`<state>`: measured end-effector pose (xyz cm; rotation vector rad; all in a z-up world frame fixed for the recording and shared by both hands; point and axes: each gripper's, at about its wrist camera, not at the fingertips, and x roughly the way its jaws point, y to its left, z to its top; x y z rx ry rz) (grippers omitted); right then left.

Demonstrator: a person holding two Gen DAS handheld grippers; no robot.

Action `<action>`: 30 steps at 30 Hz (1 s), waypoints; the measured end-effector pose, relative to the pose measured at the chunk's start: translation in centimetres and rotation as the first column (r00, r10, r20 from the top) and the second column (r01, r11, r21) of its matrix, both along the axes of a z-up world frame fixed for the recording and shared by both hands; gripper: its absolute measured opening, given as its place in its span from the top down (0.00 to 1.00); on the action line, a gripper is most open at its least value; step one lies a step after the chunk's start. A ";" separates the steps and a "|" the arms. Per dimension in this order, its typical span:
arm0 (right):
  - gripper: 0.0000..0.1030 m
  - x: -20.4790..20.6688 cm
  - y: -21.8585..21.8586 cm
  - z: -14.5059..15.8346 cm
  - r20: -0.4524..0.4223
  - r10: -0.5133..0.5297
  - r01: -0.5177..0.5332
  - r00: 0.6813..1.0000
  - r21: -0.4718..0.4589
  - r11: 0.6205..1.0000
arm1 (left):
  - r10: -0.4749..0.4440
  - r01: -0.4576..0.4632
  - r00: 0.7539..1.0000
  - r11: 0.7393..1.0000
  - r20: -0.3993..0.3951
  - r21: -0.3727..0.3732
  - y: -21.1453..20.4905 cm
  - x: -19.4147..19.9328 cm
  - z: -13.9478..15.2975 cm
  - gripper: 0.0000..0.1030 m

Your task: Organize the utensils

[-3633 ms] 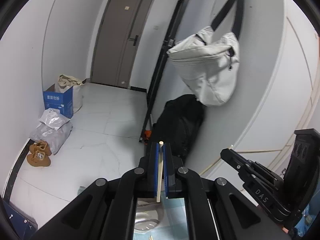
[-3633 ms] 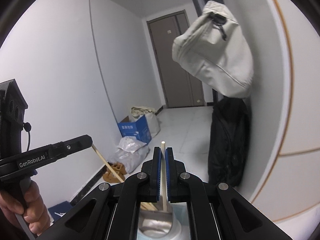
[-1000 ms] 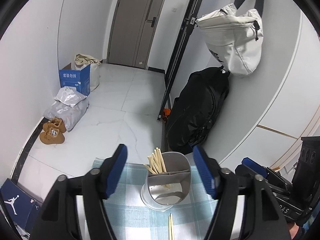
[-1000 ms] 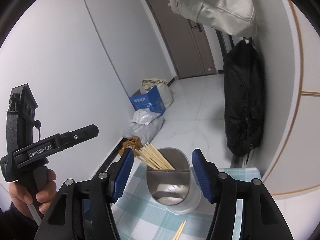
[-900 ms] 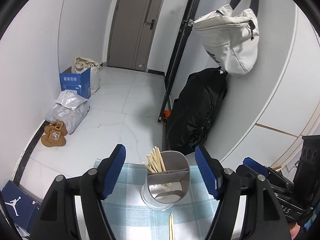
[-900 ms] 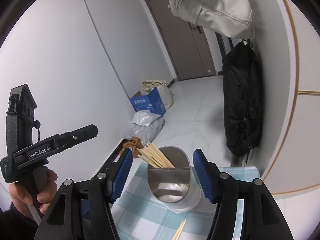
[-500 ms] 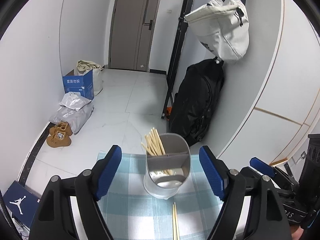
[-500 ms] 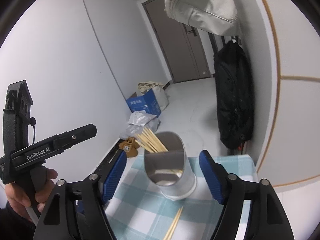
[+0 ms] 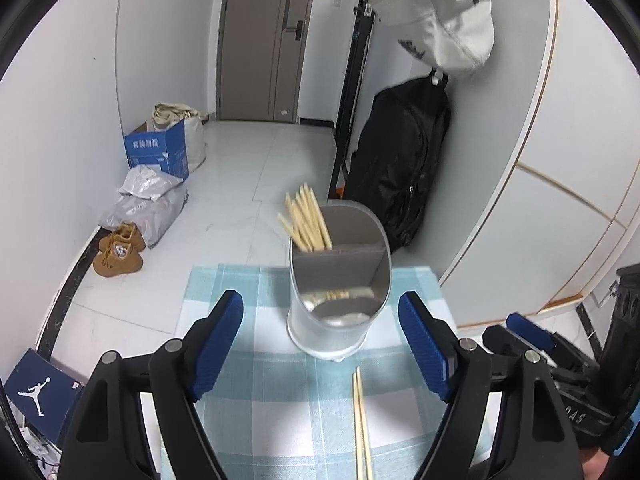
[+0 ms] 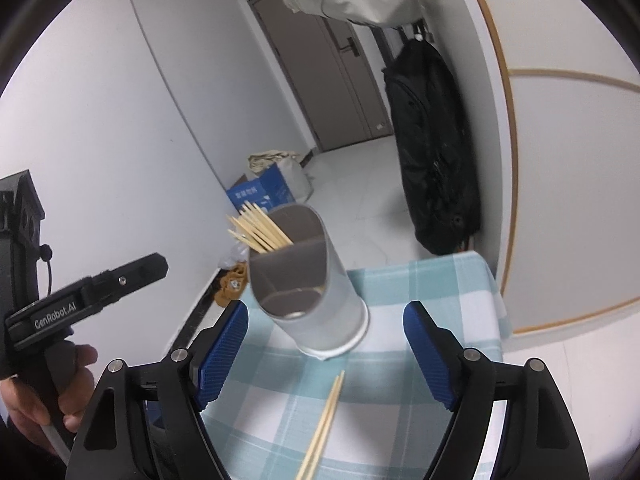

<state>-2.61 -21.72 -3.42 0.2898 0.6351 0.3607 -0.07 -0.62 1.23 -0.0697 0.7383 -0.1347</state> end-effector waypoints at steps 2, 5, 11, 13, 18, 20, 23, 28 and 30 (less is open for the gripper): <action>0.21 -0.1 0.0 -0.8 -0.006 -0.010 0.010 1.000 -0.012 1.000 | 0.003 -0.003 0.999 1.000 -0.036 0.007 0.0 0.2 -1.6 0.26; 0.19 0.1 0.1 -2.3 -0.016 -0.024 0.023 1.000 -0.031 0.999 | -0.007 0.008 0.995 1.000 -0.101 0.007 0.0 0.7 -3.7 0.26; 0.19 0.3 0.4 -5.3 -0.049 -0.040 0.035 0.998 -0.094 0.995 | -0.053 0.063 0.976 0.997 -0.211 0.044 -1.2 1.2 -8.4 0.26; 0.19 0.4 0.4 -5.9 -0.060 -0.040 0.034 0.997 -0.098 0.995 | -0.072 0.089 0.962 0.995 -0.265 0.052 -1.6 1.4 -9.8 0.26; 0.19 0.1 0.7 -6.7 -0.070 -0.030 0.022 0.997 -0.109 0.994 | -0.099 0.137 0.934 0.987 -0.344 0.089 -2.6 1.2 -12.2 0.26; 0.19 0.3 0.6 -7.0 -0.081 -0.038 0.028 0.996 -0.124 0.992 | -0.109 0.158 0.921 0.982 -0.373 0.103 -2.7 1.0 -13.1 0.26; 0.19 0.5 -0.2 -7.3 -0.099 -0.055 0.043 0.994 -0.114 0.993 | -0.117 0.181 0.898 0.977 -0.423 0.114 -3.0 0.7 -14.3 0.26; 0.27 0.6 -1.0 -7.3 -0.114 -0.084 0.072 0.990 -0.100 0.992 | -0.128 0.201 0.876 0.973 -0.465 0.112 -3.3 0.6 -14.8 0.26; 0.28 0.6 -0.8 -7.4 -0.113 -0.086 0.073 0.990 -0.109 0.991 | -0.127 0.200 0.871 0.974 -0.475 0.106 -3.5 0.6 -14.9 0.26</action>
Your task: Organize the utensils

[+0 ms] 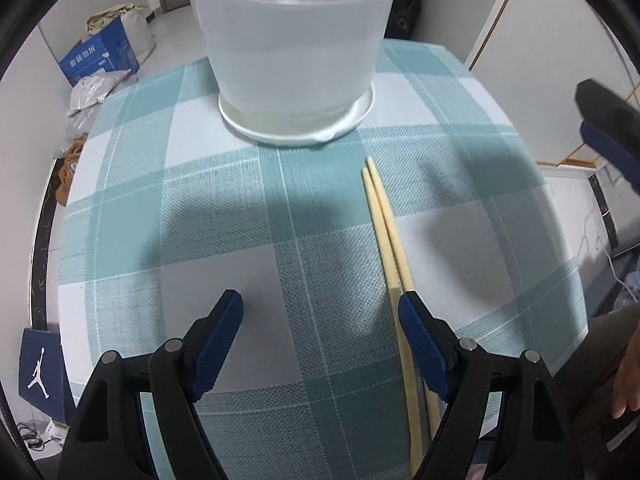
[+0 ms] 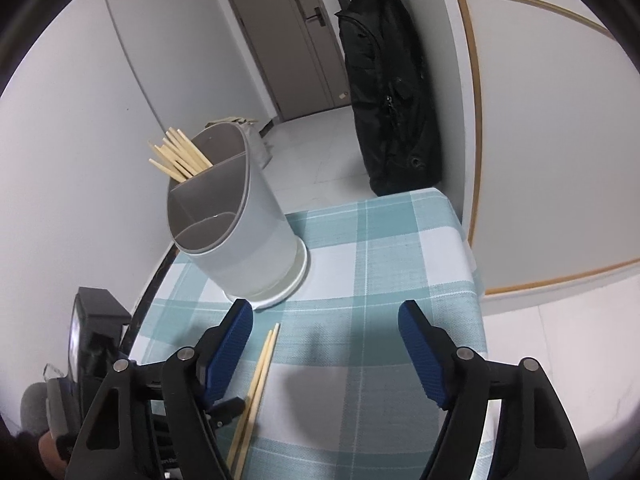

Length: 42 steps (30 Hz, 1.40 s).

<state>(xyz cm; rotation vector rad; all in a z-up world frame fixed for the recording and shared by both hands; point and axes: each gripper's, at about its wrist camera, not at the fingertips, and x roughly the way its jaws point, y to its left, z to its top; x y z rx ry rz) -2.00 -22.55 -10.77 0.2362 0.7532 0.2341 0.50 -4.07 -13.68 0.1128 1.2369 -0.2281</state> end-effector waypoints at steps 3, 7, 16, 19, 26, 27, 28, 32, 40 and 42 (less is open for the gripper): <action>0.29 0.1 0.2 0.0 -0.001 0.003 -0.003 1.000 -0.005 1.000 | -0.004 0.004 1.000 1.000 -0.001 0.005 -0.4 -0.2 0.1 0.26; 0.29 0.0 0.2 0.1 -0.008 0.003 -0.003 1.000 0.009 1.000 | -0.014 0.014 1.000 1.000 0.003 0.025 -0.9 -0.4 -0.1 0.26; 0.29 -0.6 -0.7 0.6 -0.033 -0.017 0.019 0.999 0.069 0.997 | -0.010 0.010 1.000 0.999 0.013 0.053 -1.6 -0.1 -0.2 0.26; 0.36 -0.8 -0.7 0.9 -0.024 -0.016 0.017 1.000 0.041 0.999 | 0.004 -0.006 1.000 0.998 0.026 0.056 -1.5 0.6 -0.2 0.26; 0.40 -0.7 -1.3 0.4 -0.052 -0.014 0.017 0.999 0.051 0.999 | -0.003 0.001 0.999 0.999 0.047 0.045 -2.3 1.7 -0.4 0.27; 0.40 -0.8 -1.5 0.4 -0.054 -0.020 0.023 0.998 0.051 0.998 | -0.010 0.007 0.999 0.999 0.052 0.041 -2.7 1.6 -0.3 0.33; 0.40 -0.7 -1.6 0.4 -0.056 -0.023 0.026 0.998 0.051 0.998 | -0.016 0.014 0.999 0.999 0.052 0.036 -2.9 1.6 -0.2 0.35; 0.40 -0.7 -2.0 0.0 -0.075 -0.033 0.038 0.997 0.057 0.998 | -0.053 0.052 0.997 0.998 0.054 0.033 -4.1 0.8 0.1 0.58; 0.40 -0.1 -1.9 -0.8 -0.111 -0.022 0.029 0.994 0.055 0.998 | -0.098 0.098 0.994 0.995 0.048 0.009 -5.0 -0.5 0.3 0.94; 0.40 0.0 -1.8 -0.9 -0.115 -0.018 0.025 0.993 0.054 0.998 | -0.081 0.081 0.996 0.997 0.043 -0.010 -4.6 -0.8 0.3 0.98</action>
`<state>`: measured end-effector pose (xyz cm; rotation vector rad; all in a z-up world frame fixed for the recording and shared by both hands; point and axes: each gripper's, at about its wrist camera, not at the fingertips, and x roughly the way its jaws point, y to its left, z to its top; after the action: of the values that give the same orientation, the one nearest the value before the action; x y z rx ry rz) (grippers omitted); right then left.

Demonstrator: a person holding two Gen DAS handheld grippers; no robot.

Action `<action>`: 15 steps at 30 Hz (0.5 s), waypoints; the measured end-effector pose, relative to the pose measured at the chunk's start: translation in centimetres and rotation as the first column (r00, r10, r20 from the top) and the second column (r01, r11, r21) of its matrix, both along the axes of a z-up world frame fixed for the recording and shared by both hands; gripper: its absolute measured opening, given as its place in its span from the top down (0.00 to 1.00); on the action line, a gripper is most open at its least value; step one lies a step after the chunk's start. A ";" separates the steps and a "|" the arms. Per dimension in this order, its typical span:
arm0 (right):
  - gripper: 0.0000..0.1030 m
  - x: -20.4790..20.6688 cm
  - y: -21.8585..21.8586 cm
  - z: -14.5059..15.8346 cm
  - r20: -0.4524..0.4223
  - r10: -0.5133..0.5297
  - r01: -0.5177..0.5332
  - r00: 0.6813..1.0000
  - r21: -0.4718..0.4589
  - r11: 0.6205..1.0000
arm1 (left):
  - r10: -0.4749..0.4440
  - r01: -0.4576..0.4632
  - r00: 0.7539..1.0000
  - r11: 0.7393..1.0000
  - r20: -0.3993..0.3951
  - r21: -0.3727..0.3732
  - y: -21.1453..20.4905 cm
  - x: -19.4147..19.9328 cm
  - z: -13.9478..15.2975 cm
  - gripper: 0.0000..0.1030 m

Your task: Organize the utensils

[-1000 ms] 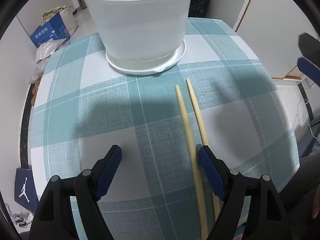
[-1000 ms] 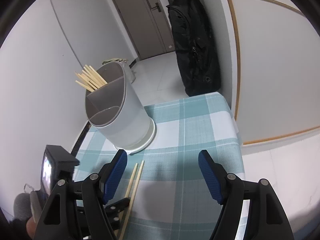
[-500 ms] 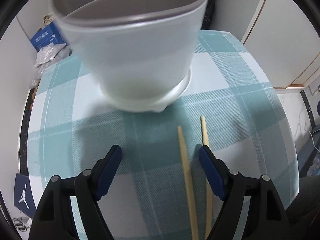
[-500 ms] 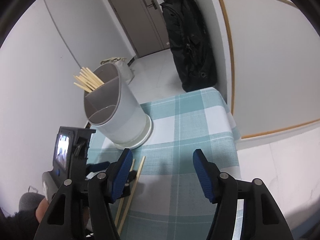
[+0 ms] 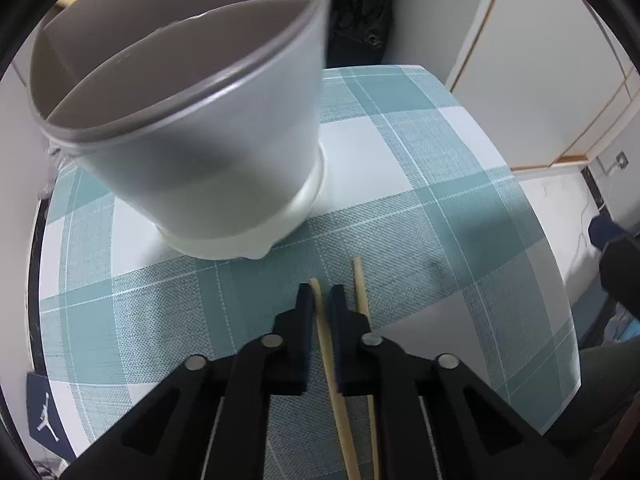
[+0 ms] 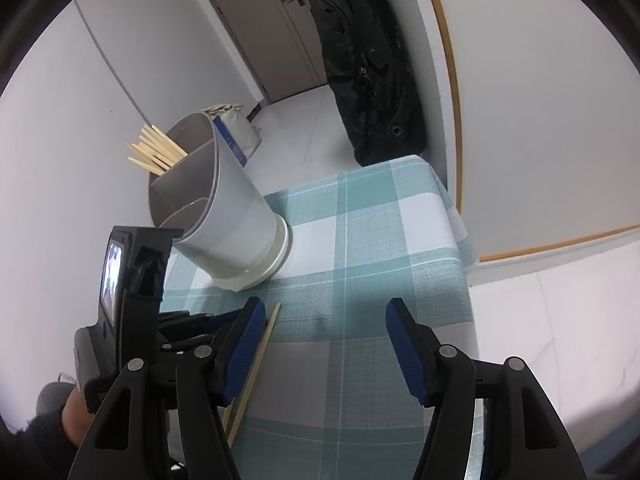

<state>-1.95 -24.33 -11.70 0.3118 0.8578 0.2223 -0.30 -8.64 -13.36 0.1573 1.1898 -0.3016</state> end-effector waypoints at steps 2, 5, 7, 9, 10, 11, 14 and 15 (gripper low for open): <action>0.40 0.2 0.1 -0.1 -0.004 0.003 -0.003 1.000 -0.004 1.000 | 0.013 -0.014 1.000 0.999 -0.018 -0.045 1.1 0.4 -0.1 0.98; 0.40 0.4 0.3 -0.4 -0.015 0.000 0.000 1.000 -0.008 1.000 | 0.025 -0.026 1.000 0.996 -0.012 -0.080 2.0 0.0 -0.2 0.99; 0.40 0.6 0.4 -0.6 -0.023 -0.001 0.001 1.000 -0.012 1.000 | 0.036 -0.037 0.999 0.996 -0.009 -0.077 2.4 -0.3 -0.2 0.99; 0.40 0.7 0.7 -0.7 -0.026 0.001 -0.002 1.000 -0.023 1.000 | 0.054 -0.055 0.998 0.995 -0.014 -0.088 3.2 -0.7 -0.1 0.99; 0.40 0.7 0.8 -0.8 -0.027 0.003 -0.004 1.000 -0.029 1.000 | 0.062 -0.062 0.998 0.993 -0.012 -0.099 3.8 -0.7 0.0 0.99; 0.40 0.7 1.0 -0.8 -0.028 0.005 -0.006 1.000 -0.034 0.999 | 0.075 -0.075 0.997 0.990 -0.006 -0.116 4.3 -0.9 0.3 0.99; 0.44 0.8 1.6 -1.2 -0.037 0.013 -0.015 0.999 -0.049 0.999 | 0.127 -0.118 0.991 0.980 0.044 -0.162 6.1 -1.8 1.8 0.99; 0.47 0.9 1.8 -1.4 -0.045 0.017 -0.019 0.999 -0.049 0.999 | 0.139 -0.126 0.988 0.976 0.061 -0.177 6.9 -1.8 2.4 0.99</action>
<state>-1.09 -22.49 -13.12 0.2640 0.9088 0.2111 -2.07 -1.75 -10.98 -0.0624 1.0907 -0.2781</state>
